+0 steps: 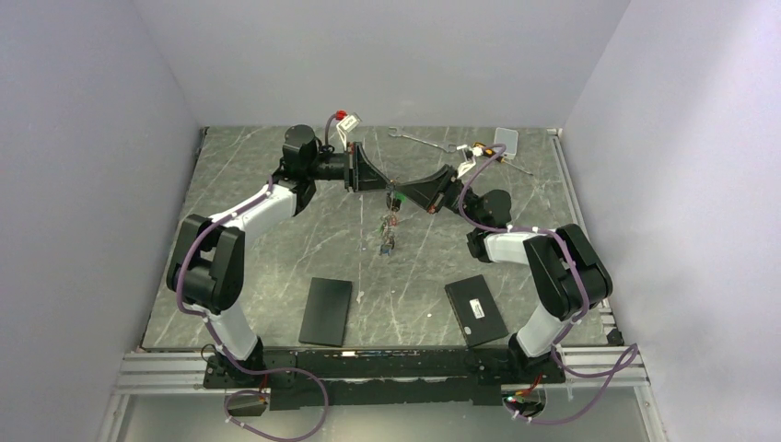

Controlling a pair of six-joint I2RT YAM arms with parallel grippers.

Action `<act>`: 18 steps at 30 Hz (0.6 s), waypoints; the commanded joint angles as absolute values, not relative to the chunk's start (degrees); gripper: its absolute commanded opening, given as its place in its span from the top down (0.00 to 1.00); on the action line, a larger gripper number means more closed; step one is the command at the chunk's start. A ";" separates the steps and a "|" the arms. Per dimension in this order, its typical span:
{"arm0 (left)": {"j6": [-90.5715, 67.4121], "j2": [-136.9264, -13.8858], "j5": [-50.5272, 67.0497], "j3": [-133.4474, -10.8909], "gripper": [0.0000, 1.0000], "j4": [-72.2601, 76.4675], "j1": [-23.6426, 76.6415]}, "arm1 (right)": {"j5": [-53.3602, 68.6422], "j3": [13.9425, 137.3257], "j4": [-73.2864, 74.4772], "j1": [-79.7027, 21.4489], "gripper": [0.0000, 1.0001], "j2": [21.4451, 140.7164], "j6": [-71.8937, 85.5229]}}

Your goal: Remove the keys from the keyring

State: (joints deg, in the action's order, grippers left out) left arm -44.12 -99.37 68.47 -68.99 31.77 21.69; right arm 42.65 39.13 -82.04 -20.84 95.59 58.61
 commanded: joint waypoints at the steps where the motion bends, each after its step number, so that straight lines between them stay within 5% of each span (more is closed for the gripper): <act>1: -42.34 -100.02 70.04 -69.41 0.98 30.61 22.70 | 40.27 39.56 -88.69 -20.65 1.00 94.31 57.74; 4: -37.00 -99.36 71.11 -71.47 1.00 22.32 22.23 | 44.39 40.70 -87.76 -20.20 1.00 94.03 56.18; 7: -23.57 -98.59 71.37 -75.61 1.00 4.78 21.97 | 51.40 41.79 -84.94 -18.88 0.77 91.91 51.43; 9: -13.09 -98.29 70.36 -79.74 1.00 -8.82 22.12 | 55.38 42.16 -79.70 -17.68 0.74 89.59 46.37; 18: 14.28 -98.67 66.14 -91.07 1.00 -36.67 22.89 | 71.24 50.44 -40.55 -14.63 0.57 84.02 18.83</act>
State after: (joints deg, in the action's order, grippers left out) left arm -3.33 -99.42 66.57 -85.14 -21.12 22.00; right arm 62.15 44.31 -61.89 -14.81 86.48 36.40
